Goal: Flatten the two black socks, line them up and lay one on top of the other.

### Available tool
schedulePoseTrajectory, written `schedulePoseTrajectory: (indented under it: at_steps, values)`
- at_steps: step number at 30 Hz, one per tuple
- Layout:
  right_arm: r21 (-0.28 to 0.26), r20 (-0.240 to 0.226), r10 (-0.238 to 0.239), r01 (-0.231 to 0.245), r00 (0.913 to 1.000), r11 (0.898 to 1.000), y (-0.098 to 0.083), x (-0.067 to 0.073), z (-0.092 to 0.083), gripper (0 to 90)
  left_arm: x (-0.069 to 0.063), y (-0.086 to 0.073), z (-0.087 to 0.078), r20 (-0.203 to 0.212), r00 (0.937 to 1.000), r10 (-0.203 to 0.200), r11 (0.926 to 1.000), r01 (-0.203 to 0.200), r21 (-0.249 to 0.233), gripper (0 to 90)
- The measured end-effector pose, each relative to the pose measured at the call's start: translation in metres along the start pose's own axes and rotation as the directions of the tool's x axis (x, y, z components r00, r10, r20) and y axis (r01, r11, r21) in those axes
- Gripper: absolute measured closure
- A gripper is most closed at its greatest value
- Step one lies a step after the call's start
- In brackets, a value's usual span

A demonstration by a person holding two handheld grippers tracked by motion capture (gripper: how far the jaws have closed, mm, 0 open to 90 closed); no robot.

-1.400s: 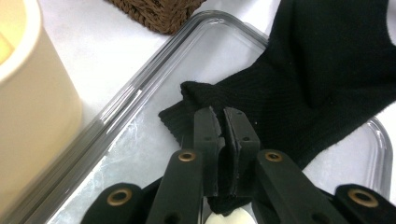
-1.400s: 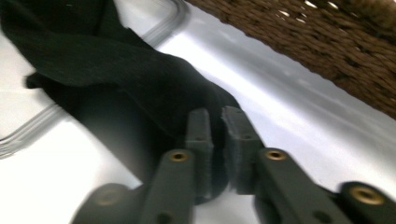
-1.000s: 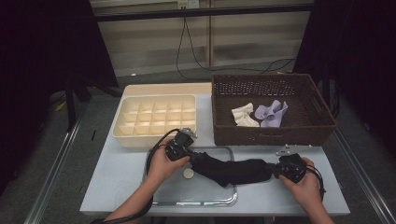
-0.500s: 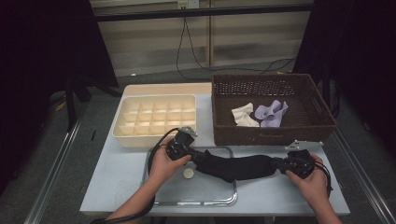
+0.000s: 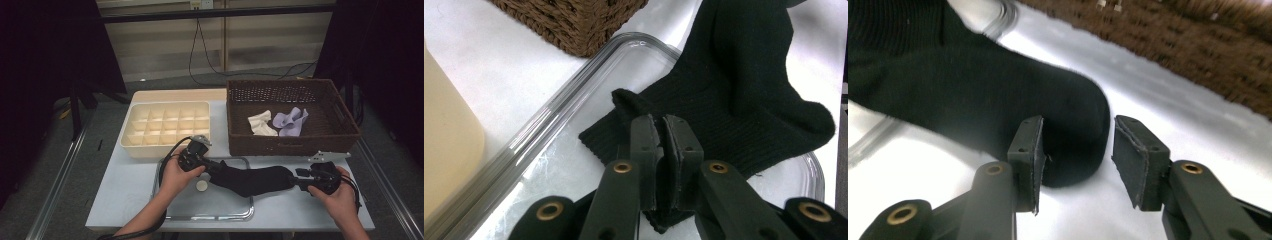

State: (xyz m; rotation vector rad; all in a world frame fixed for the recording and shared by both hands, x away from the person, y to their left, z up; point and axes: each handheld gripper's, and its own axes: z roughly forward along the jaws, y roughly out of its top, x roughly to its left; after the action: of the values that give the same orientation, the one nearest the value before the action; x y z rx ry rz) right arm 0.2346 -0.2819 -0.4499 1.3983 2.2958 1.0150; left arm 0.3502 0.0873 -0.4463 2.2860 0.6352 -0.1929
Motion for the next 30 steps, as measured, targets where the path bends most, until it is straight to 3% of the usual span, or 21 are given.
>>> schedulePoseTrajectory:
  at_steps: [6,12,19,24,26,27,28,30]
  values:
    - [-0.034,-0.011,-0.015,0.015,0.9998,0.999,0.014,0.007,0.003,57.6,-0.001,0.0,0.001,-0.005,0.9999,0.013,0.9999,-0.013,0.004,83.6]
    - [-0.023,-0.033,-0.031,0.031,0.999,0.999,0.018,0.015,0.025,60.9,-0.001,0.0,0.002,0.009,0.9998,0.02,0.9998,-0.02,0.005,83.6]
    - [0.046,-0.058,-0.09,0.093,0.9942,0.995,0.011,0.02,0.043,84.6,-0.002,0.0,0.0,0.007,0.9999,0.012,0.9999,-0.012,-0.002,83.8]
    - [0.006,-0.057,-0.075,0.076,0.9955,0.997,0.014,0.015,0.028,87.5,-0.003,0.002,-0.005,-0.001,0.9999,0.011,0.9998,-0.011,-0.017,84.0]
    - [-0.018,-0.053,-0.071,0.07,0.9961,0.997,0.017,0.012,0.02,87.4,-0.003,0.003,-0.007,0.013,0.9999,0.002,0.9988,-0.001,-0.048,84.0]
    - [-0.028,-0.045,-0.07,0.069,0.9965,0.997,0.018,0.011,0.016,87.4,-0.004,0.003,-0.009,-0.016,0.9999,0.005,0.9991,-0.006,-0.043,83.9]
    - [-0.032,-0.041,-0.07,0.069,0.9967,0.997,0.019,0.01,0.014,87.4,-0.004,0.003,-0.01,0.015,0.9999,0.006,0.9981,-0.005,-0.061,83.9]
    - [-0.048,-0.04,-0.061,0.059,0.9973,0.997,0.021,0.008,0.01,87.3,-0.005,0.004,-0.013,0.009,0.9999,0.006,0.9983,-0.005,-0.058,83.9]
